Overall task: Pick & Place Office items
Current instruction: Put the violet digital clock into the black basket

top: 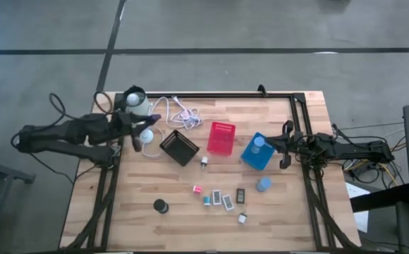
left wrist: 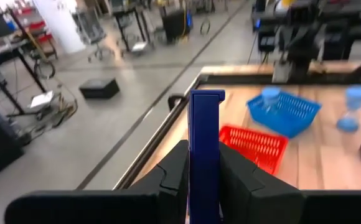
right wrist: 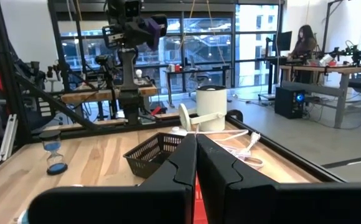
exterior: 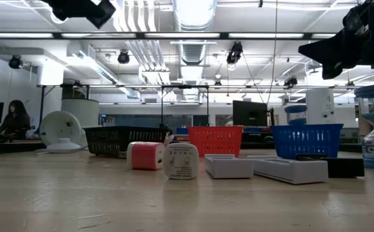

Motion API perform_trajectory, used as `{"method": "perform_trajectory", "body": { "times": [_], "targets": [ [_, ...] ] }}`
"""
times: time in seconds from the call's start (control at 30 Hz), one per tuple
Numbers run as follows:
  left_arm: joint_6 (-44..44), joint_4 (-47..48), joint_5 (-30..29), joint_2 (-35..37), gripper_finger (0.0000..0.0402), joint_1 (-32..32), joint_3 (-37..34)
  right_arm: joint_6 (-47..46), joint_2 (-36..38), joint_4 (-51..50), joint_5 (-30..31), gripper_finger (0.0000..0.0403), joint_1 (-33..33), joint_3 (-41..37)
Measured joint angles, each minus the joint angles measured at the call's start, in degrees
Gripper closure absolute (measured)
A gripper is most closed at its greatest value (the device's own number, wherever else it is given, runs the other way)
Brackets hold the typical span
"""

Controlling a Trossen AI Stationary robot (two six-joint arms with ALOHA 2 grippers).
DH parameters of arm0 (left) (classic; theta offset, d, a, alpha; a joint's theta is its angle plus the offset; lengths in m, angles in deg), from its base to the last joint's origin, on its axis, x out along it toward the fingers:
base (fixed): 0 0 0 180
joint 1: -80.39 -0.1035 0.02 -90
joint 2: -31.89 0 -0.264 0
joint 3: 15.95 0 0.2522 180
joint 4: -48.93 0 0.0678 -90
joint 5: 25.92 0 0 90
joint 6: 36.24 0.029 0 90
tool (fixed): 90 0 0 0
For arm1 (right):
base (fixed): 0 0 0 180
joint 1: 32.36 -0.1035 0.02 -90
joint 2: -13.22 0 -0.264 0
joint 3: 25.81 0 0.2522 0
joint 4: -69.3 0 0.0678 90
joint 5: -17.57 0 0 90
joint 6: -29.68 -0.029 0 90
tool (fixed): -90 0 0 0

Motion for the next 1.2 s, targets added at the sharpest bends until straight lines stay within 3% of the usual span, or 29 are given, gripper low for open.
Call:
{"method": "perform_trajectory", "body": {
  "times": [0.13,0.57,0.87,1.2],
  "targets": [
    [-0.46,3.45,1.11,-3.66,0.0339,-2.32,1.79,0.0,0.0,-0.02,0.0,0.0394,0.0,0.0],
    [0.55,5.65,13.18,-15.41,0.0339,-11.45,1.11,0.04,-0.02,0.0,-0.02,0.0394,0.02,0.0],
    [12.14,7.02,20.25,-25.12,0.0339,-14.51,2.3,0.08,-0.02,-0.02,-0.02,0.0394,0.02,0.0],
    [23.21,10.49,20.25,-36.48,0.0339,-14.79,6.44,0.17,-0.02,-0.1,-0.02,0.0394,0.02,0.0]
  ]
}}
